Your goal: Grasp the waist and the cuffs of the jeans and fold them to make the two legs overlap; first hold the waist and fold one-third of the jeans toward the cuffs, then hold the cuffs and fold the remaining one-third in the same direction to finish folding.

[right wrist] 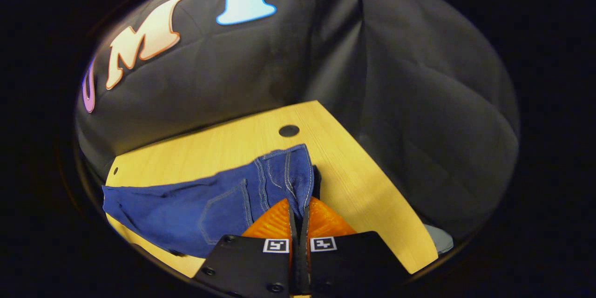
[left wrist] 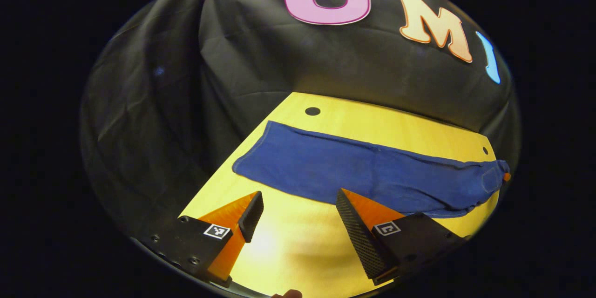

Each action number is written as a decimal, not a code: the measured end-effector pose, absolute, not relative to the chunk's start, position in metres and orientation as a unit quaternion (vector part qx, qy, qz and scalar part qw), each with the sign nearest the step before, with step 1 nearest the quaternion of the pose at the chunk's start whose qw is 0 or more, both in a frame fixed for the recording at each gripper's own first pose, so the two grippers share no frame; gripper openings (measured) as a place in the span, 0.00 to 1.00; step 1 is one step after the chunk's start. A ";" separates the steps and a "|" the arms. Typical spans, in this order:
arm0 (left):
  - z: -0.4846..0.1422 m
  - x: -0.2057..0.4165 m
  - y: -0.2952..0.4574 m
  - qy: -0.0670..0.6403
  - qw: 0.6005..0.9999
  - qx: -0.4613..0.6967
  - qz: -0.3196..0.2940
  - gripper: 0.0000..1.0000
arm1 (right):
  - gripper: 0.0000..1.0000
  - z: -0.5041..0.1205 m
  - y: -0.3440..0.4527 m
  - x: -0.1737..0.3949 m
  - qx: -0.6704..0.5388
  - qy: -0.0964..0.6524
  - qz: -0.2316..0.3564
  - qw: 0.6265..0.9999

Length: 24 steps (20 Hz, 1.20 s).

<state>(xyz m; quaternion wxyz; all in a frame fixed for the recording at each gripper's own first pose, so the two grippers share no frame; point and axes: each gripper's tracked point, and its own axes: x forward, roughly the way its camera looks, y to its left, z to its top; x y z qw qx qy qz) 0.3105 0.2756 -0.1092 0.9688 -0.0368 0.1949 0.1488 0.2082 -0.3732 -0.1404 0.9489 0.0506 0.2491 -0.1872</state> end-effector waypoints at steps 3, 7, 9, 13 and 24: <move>-0.121 0.328 0.324 0.204 0.967 -0.039 0.148 0.96 | 0.03 -0.097 -0.324 0.195 0.047 0.211 -0.185 0.958; -0.136 0.364 0.384 0.218 0.966 -0.044 0.134 0.96 | 0.02 -0.054 -0.225 0.192 0.044 0.165 -0.158 0.973; -0.146 0.388 0.408 0.225 0.965 -0.038 0.129 0.96 | 0.02 -0.045 -0.165 0.192 0.049 0.149 -0.123 0.980; -0.163 0.421 0.437 0.242 0.963 -0.038 0.110 0.96 | 0.02 -0.065 -0.063 0.202 0.057 0.147 -0.055 0.986; -0.198 0.454 0.437 0.291 0.952 -0.051 0.073 0.96 | 0.02 -0.214 0.148 0.232 0.108 0.257 0.126 0.952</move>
